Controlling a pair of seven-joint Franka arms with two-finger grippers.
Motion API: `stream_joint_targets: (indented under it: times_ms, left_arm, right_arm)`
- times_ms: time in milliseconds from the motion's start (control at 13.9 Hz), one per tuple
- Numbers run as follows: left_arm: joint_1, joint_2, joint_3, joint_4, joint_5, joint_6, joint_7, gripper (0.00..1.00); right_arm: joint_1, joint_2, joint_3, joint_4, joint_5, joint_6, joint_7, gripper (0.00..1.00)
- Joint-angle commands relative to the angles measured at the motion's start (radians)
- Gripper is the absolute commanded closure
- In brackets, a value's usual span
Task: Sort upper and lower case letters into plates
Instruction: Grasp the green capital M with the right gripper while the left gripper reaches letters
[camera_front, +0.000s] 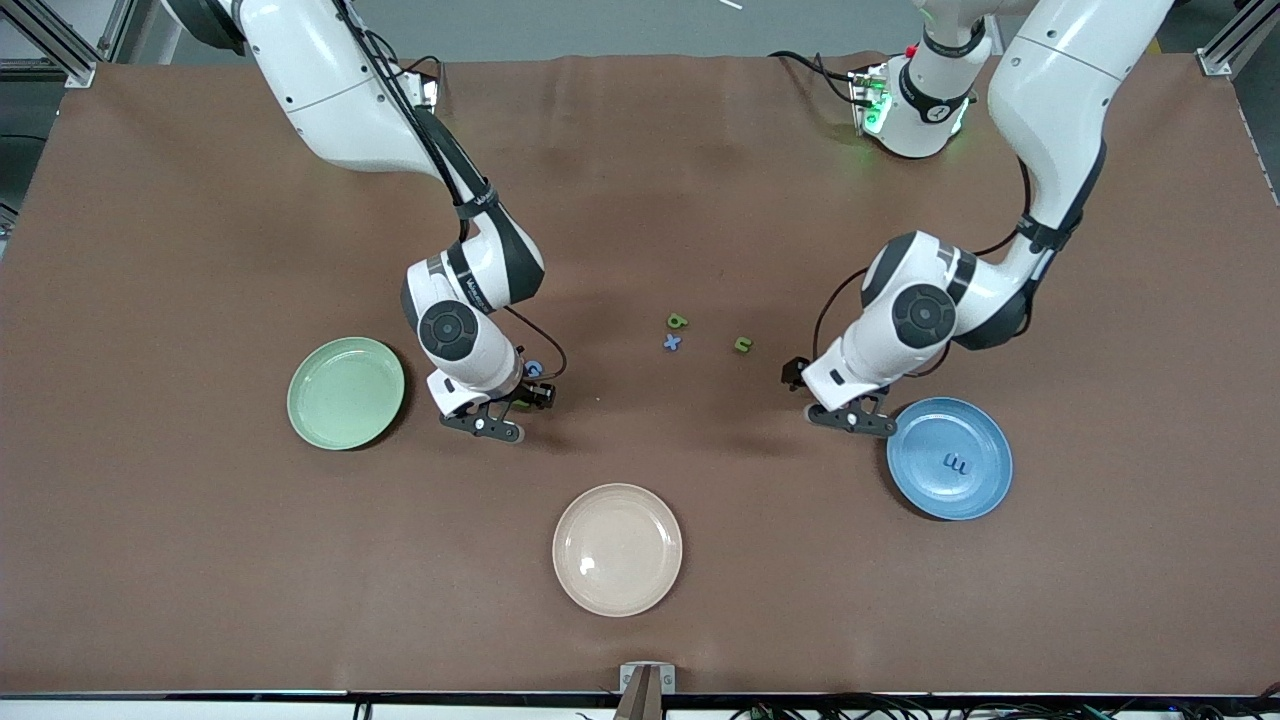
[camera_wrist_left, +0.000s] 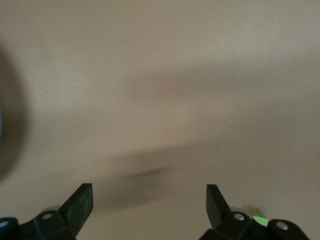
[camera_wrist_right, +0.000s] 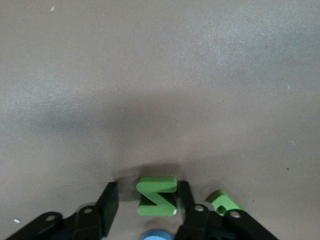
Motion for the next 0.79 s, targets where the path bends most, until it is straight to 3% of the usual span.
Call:
stream_joint_targets:
  times_ms: [0,288,504,719]
  left_arm:
    - [-0.057,-0.061,-0.006,-0.085,0.019,0.049,-0.067,0.03]
    - [-0.149,-0.052,-0.002,-0.085,0.028,0.046,-0.164,0.14]
    - [-0.183,-0.034,-0.003,-0.083,0.054,0.046,-0.194,0.20]
    - [-0.223,-0.011,0.001,-0.079,0.103,0.046,-0.266,0.28]
  right_arm:
    - [0.015,-0.004,-0.011,-0.019,-0.004,0.014,0.022,0.56]
    - [0.001,-0.014,-0.013,-0.035,-0.004,-0.002,0.019,0.95]
    - [-0.030,-0.068,-0.022,-0.028,-0.007,-0.065,-0.022,0.98]
    - [-0.114,-0.172,-0.043,-0.034,-0.009,-0.200,-0.198,0.98]
